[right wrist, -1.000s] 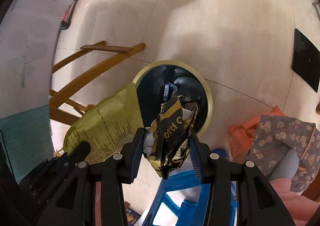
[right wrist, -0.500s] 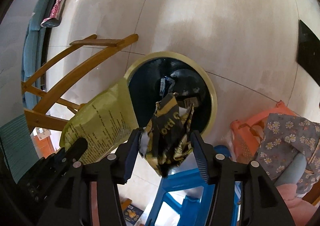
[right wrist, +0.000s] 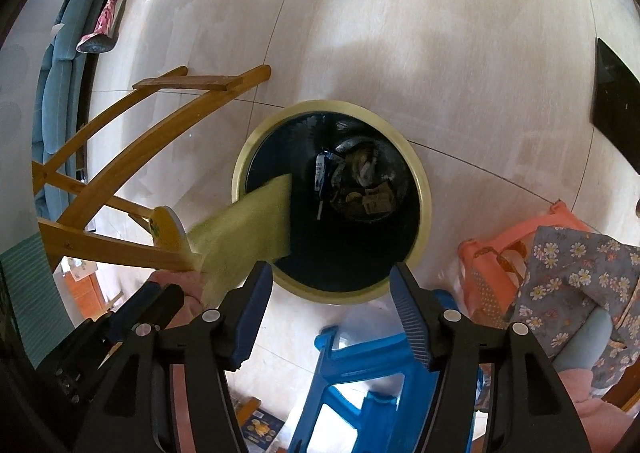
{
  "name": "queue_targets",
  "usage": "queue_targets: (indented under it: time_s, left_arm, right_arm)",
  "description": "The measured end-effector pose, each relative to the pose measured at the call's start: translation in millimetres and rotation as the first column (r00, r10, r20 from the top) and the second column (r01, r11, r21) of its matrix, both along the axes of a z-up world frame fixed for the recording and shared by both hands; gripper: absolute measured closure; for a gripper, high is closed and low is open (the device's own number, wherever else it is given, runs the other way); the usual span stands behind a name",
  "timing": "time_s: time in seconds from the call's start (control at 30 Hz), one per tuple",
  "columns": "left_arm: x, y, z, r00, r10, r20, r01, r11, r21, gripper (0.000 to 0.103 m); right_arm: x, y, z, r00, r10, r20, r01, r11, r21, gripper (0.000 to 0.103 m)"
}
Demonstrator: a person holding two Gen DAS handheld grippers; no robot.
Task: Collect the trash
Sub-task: 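Carry both items over the bin and open both tools to drop them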
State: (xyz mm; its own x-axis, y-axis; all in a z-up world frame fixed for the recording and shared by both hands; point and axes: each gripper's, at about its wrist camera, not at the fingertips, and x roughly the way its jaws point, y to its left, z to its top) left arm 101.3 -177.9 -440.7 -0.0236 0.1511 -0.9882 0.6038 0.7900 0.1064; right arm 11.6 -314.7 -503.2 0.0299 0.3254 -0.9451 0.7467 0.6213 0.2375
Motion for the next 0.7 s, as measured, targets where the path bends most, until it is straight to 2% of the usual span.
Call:
queue_targets:
  time_s: [0.2, 0.27, 0.33, 0.37, 0.7]
  left_arm:
    - [-1, 2, -3, 1.000, 0.004, -0.023, -0.004, 1.000, -0.008, 0.086]
    - [0, 3, -2, 1.000, 0.009, -0.027, -0.010, 1.000, -0.011, 0.081]
    - [0, 4, 1, 1.000, 0.015, -0.015, -0.015, 1.000, -0.018, 0.066]
    - [0, 5, 3, 1.000, 0.016, -0.007, -0.016, 1.000, -0.022, 0.065]
    - [-3, 11, 49, 0.998, 0.037, 0.042, -0.034, 0.997, -0.072, 0.064]
  right_arm:
    - [0, 1, 3, 1.000, 0.008, 0.004, -0.008, 1.000, -0.005, 0.041]
    - [0, 1, 4, 1.000, 0.016, 0.005, -0.016, 1.000, -0.011, 0.041]
    - [1, 2, 6, 1.000, 0.031, 0.006, -0.031, 0.999, -0.023, 0.041]
    - [1, 3, 8, 0.999, 0.040, 0.008, -0.040, 0.999, -0.029, 0.041]
    - [-2, 14, 36, 0.991, 0.133, 0.015, -0.131, 0.986, -0.099, 0.041]
